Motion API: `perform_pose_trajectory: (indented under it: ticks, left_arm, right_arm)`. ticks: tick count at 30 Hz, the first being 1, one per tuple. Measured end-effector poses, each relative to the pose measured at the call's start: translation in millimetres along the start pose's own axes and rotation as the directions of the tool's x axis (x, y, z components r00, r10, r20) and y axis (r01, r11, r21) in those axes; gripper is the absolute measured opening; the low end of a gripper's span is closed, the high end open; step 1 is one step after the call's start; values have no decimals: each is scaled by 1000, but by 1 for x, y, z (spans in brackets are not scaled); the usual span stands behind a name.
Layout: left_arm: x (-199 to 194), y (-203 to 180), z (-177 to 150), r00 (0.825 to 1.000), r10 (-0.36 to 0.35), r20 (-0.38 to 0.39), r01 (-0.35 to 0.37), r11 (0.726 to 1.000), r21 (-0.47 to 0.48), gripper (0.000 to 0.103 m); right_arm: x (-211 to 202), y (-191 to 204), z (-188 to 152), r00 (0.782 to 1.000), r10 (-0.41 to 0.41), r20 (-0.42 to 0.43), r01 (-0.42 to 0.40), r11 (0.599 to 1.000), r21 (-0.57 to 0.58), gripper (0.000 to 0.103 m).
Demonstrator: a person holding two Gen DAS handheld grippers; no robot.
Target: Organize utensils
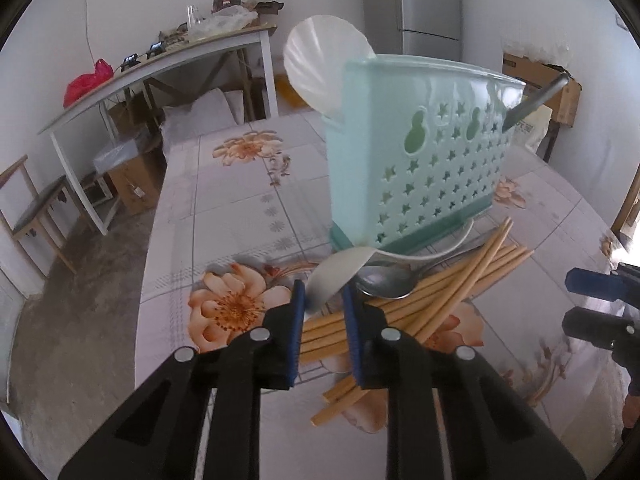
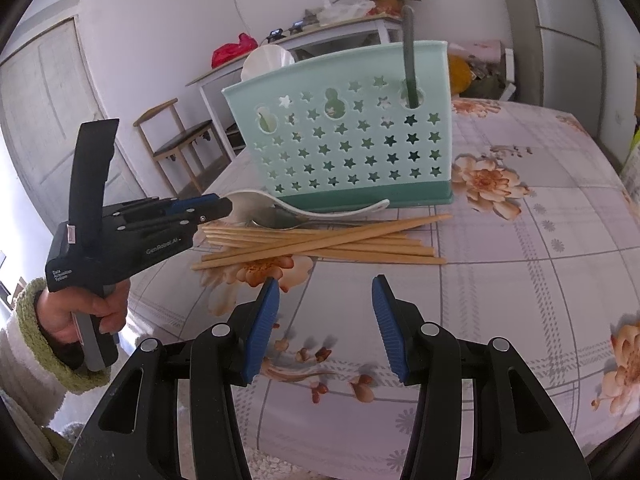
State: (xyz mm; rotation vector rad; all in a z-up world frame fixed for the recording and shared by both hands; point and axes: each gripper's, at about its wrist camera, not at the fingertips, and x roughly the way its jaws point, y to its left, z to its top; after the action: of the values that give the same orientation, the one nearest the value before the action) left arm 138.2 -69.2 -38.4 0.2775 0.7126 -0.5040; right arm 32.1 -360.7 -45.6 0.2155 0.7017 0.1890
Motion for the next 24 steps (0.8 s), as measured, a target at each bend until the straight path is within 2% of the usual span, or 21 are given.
perform_pose_trajectory:
  ticks: [5,7,9,11,24]
  left_arm:
    - [17,0,-2,999,14,-48,-15,1000,-5,19]
    - [19,3,-1,999,24,-35,-25,999,-23,15]
    - [16,6,-1,999,38,-13,-38,999,-39,7]
    - [10,11,1,999,46,16,-45,997,-65,4]
    - [-35,36,1,992,70,102,-53,986,-158,3]
  right_arm:
    - [-2,6,0,1000,-6,4,6,1000,-24,47]
    - [-4,8,0,1000,-15,7,15,999,-35,47]
    - [-6,9,-1,1000,-23,11,23,999,-41,47]
    - [-7,10,-1,1000,-25,12,26,999,-38,47]
    - [-10,17,2,999,-24,34,26,998,-50,47]
